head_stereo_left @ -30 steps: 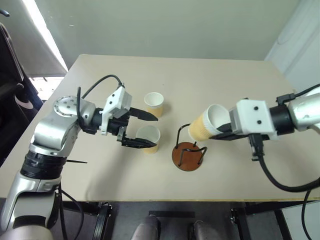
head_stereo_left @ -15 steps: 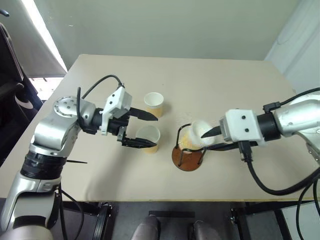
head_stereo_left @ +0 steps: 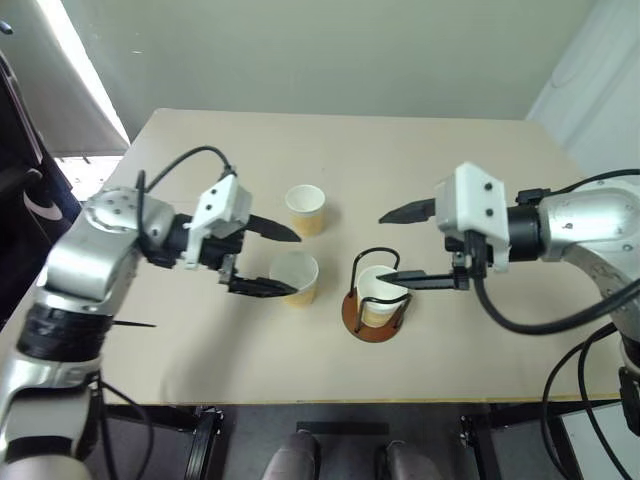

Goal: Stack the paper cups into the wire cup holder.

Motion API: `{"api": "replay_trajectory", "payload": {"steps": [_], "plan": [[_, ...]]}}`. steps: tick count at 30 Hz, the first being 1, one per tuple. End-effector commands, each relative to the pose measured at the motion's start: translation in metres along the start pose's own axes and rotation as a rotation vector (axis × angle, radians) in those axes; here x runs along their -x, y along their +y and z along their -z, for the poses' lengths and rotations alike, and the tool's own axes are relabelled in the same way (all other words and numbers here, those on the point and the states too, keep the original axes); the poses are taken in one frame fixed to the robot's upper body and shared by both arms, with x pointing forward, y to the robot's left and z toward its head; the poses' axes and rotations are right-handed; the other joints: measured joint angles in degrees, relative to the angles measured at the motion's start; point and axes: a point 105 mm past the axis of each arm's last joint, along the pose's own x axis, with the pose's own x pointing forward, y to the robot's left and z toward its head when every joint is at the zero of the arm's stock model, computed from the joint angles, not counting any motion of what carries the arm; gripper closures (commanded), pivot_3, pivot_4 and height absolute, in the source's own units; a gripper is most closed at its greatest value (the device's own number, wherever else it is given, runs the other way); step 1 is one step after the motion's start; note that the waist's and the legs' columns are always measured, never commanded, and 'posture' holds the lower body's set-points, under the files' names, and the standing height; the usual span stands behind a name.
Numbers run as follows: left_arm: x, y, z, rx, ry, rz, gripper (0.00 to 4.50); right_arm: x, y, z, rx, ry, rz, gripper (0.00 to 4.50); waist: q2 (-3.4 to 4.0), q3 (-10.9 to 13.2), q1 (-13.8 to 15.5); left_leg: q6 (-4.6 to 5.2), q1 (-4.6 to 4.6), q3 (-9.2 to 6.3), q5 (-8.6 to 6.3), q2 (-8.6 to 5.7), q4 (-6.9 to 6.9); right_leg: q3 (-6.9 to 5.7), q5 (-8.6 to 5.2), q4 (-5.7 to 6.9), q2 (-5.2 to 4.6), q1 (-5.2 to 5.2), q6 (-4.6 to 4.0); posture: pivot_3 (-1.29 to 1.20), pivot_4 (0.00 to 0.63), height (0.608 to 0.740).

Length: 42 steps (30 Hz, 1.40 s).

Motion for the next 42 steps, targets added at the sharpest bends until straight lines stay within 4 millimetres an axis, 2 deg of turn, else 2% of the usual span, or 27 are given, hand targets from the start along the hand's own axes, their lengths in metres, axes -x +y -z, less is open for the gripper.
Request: {"api": "replay_trajectory", "payload": {"steps": [1, 4, 11, 15, 21, 29, 39, 42], "plan": [[0.009, -0.009, -0.001, -0.082, 0.070, 0.018, 0.00, 0.008, -0.006, -0.017, 0.008, -0.064, 0.041, 0.76, 0.00, 0.00, 0.00, 0.00, 0.00, -0.02, 0.00, 0.00, 0.00, -0.01, 0.00, 0.00, 0.00, 0.00, -0.01, 0.00, 0.150, 0.740], [0.012, -0.012, 0.011, -0.121, 0.159, 0.029, 0.00, 0.007, -0.008, -0.020, -0.002, -0.084, 0.048, 0.76, 0.00, 0.00, -0.02, -0.01, 0.00, -0.05, 0.00, 0.00, 0.00, -0.01, -0.02, 0.01, 0.01, -0.02, -0.05, 0.00, 0.150, 0.740], [0.005, -0.002, 0.032, -0.173, 0.256, 0.012, 0.00, 0.000, -0.008, -0.019, -0.014, -0.109, 0.049, 0.76, 0.00, 0.00, -0.07, -0.02, -0.01, -0.06, -0.01, 0.00, 0.00, -0.01, -0.05, 0.06, 0.00, -0.05, -0.09, 0.00, 0.150, 0.740], [-0.005, 0.008, 0.035, -0.194, 0.242, -0.016, 0.00, 0.000, -0.008, -0.017, -0.019, -0.108, 0.056, 0.76, 0.00, 0.00, -0.06, -0.03, -0.03, -0.07, -0.01, 0.00, -0.01, -0.03, -0.06, 0.08, -0.01, -0.08, -0.12, 0.00, 0.150, 0.740], [-0.015, 0.013, 0.039, -0.218, 0.234, -0.008, 0.00, 0.001, -0.007, -0.016, -0.024, -0.097, 0.063, 0.76, 0.00, 0.00, -0.16, -0.06, -0.05, -0.07, -0.02, 0.00, -0.03, -0.04, -0.06, 0.09, -0.02, -0.11, -0.12, 0.00, 0.150, 0.740], [-0.021, 0.010, 0.042, -0.226, 0.228, 0.024, 0.00, 0.003, -0.008, -0.016, -0.024, -0.087, 0.074, 0.76, 0.00, 0.00, -0.18, -0.06, -0.06, -0.07, -0.03, 0.00, -0.02, -0.04, -0.06, 0.08, -0.02, -0.10, -0.11, 0.00, 0.150, 0.740], [-0.029, 0.013, 0.064, -0.294, 0.307, 0.022, 0.00, 0.003, -0.009, -0.012, -0.032, -0.074, 0.080, 0.76, 0.00, 0.00, -0.17, -0.06, -0.06, -0.07, -0.03, 0.00, -0.02, -0.04, -0.06, 0.08, -0.02, -0.11, -0.11, 0.00, 0.150, 0.740], [-0.033, 0.014, 0.071, -0.300, 0.311, 0.020, 0.60, 0.004, -0.008, -0.010, -0.036, -0.068, 0.081, 0.71, 0.00, 0.00, -0.16, -0.05, -0.06, -0.07, -0.03, 0.00, -0.02, -0.04, -0.06, 0.08, -0.02, -0.10, -0.11, 0.00, 0.150, 0.740]]}}
